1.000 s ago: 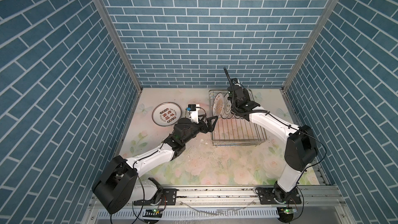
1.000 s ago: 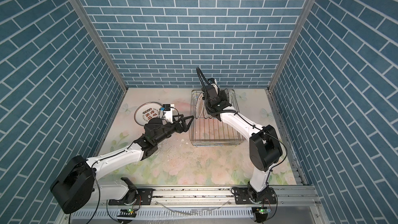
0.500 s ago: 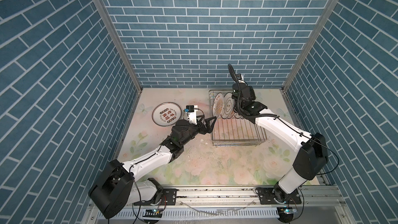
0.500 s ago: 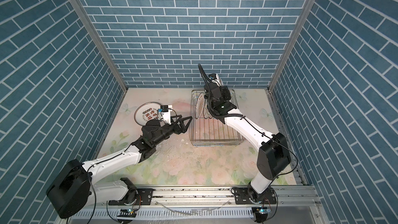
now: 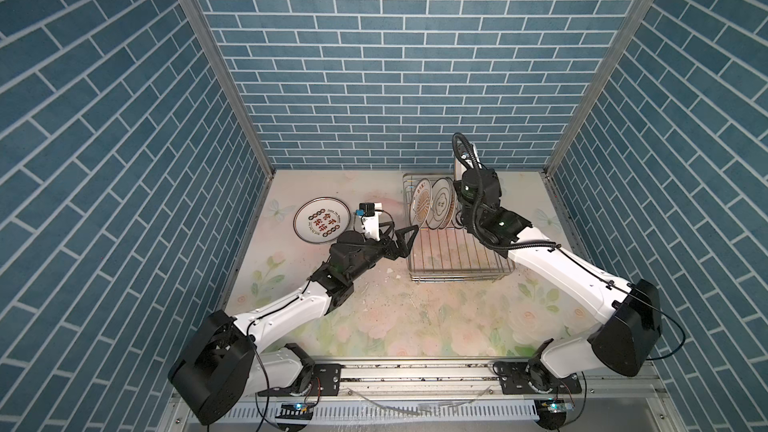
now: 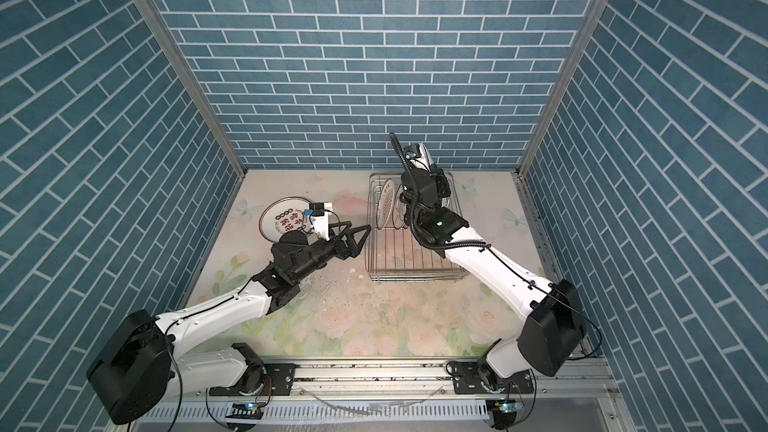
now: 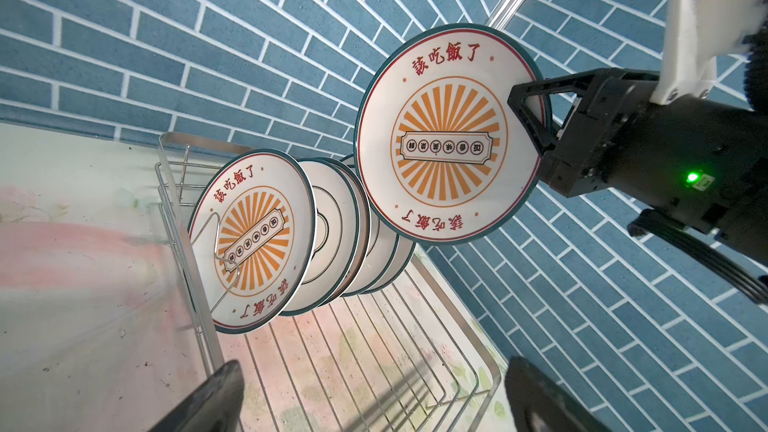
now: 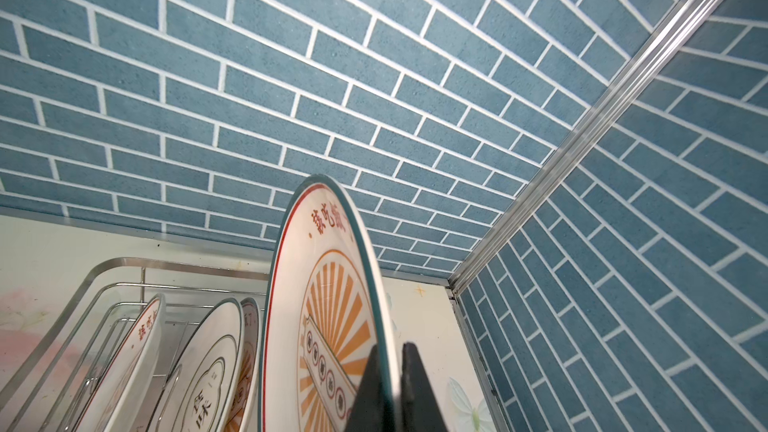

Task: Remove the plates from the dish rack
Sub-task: 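Close the right gripper on the rim and lift the plate out of the rack, then swing the held plate toward the left gripper while the left gripper waits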

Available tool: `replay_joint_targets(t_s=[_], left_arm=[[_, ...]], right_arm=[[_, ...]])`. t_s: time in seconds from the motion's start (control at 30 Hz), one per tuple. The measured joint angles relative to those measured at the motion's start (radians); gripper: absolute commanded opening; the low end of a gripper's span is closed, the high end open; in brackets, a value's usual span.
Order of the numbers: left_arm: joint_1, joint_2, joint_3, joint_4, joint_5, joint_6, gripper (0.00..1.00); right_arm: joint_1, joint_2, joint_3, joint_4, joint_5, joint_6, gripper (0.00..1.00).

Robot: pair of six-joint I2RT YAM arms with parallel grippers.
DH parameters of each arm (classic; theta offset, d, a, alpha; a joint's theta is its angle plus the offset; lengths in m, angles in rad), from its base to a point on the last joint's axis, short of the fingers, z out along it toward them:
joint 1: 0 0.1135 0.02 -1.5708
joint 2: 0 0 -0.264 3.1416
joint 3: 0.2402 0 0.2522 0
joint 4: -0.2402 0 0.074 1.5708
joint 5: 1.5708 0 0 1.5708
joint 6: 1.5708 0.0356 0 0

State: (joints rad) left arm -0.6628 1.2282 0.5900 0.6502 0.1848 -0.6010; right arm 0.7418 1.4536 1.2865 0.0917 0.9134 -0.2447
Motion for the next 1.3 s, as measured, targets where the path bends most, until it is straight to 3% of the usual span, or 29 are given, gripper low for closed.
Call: replay_joint_targets(t_s=[0.27,0.53,0.7,1.03,1.2,1.3], left_arm=[[-0.012,0.0,0.0,0.014,0.008,0.0,1.0],[-0.015,0.0,-0.006,0.052,0.046,0.0,1.0],[-0.016,0.001,-0.008,0.064,0.067,-0.001,1.0],[-0.016,-0.002,-0.047,0.142,0.063,-0.046,1.0],[-0.016,0.009,-0.062,0.213,0.074,-0.088,0.91],[-0.016,0.029,-0.062,0.25,0.082,-0.114,0.81]], right_arm=[[0.0,-0.111,-0.085,0.018,-0.032,0.003,0.03],[0.0,-0.314,-0.188,-0.002,-0.235,0.103,0.02],[-0.022,-0.402,-0.241,-0.008,-0.415,0.193,0.02],[-0.228,-0.435,-0.309,-0.013,-0.988,0.484,0.02],[-0.25,-0.432,-0.351,0.035,-1.154,0.575,0.02],[-0.254,-0.433,-0.382,0.074,-1.213,0.606,0.02]])
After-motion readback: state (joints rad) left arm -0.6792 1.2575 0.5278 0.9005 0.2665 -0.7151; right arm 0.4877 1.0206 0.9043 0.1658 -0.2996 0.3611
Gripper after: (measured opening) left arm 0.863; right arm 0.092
